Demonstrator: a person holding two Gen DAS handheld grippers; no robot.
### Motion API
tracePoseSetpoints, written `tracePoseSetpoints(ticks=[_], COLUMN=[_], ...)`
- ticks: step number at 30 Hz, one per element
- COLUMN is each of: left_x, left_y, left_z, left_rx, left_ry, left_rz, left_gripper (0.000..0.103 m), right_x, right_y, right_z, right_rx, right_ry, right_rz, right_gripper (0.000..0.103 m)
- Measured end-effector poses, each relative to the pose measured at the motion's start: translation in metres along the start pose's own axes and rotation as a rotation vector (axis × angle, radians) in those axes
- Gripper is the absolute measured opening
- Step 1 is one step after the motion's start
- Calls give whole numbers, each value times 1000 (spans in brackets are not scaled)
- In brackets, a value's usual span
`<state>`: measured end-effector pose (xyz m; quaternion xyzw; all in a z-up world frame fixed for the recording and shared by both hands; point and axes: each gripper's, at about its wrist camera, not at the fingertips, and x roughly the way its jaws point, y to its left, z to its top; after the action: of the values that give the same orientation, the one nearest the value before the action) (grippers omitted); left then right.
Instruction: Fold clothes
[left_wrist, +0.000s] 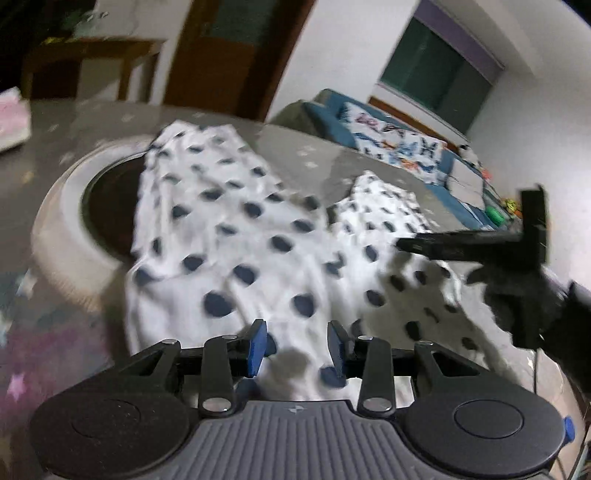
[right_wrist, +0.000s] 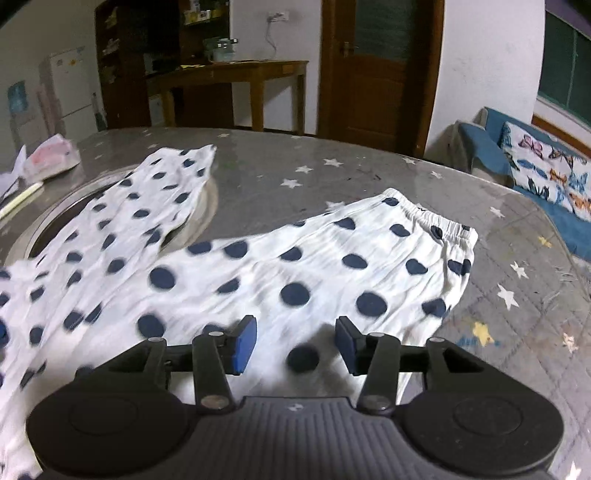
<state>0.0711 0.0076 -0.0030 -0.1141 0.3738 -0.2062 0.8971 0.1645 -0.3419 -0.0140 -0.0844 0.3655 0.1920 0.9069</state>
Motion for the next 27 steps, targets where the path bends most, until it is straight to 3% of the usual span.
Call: tracePoseSetpoints(ticks=[6, 13, 19, 27], left_x=[-17, -26, -19, -28], left_y=[18, 7, 24, 33], left_z=[-6, 9, 2, -9], left_rx=[-61, -19, -36, -47], left_ry=[-18, -96, -75, -78], left_rz=[54, 79, 162, 212], left_gripper=[39, 40, 39, 38], right_x=[-28, -72, -104, -127], right_y=[11, 47, 78, 92], right_z=[-19, -38, -70, -110], right_rx=[-22, -40, -113, -170], right_ry=[-26, -89, -105, -97], right_rz=[-29, 90, 178, 142], right_gripper=[50, 50, 51, 54])
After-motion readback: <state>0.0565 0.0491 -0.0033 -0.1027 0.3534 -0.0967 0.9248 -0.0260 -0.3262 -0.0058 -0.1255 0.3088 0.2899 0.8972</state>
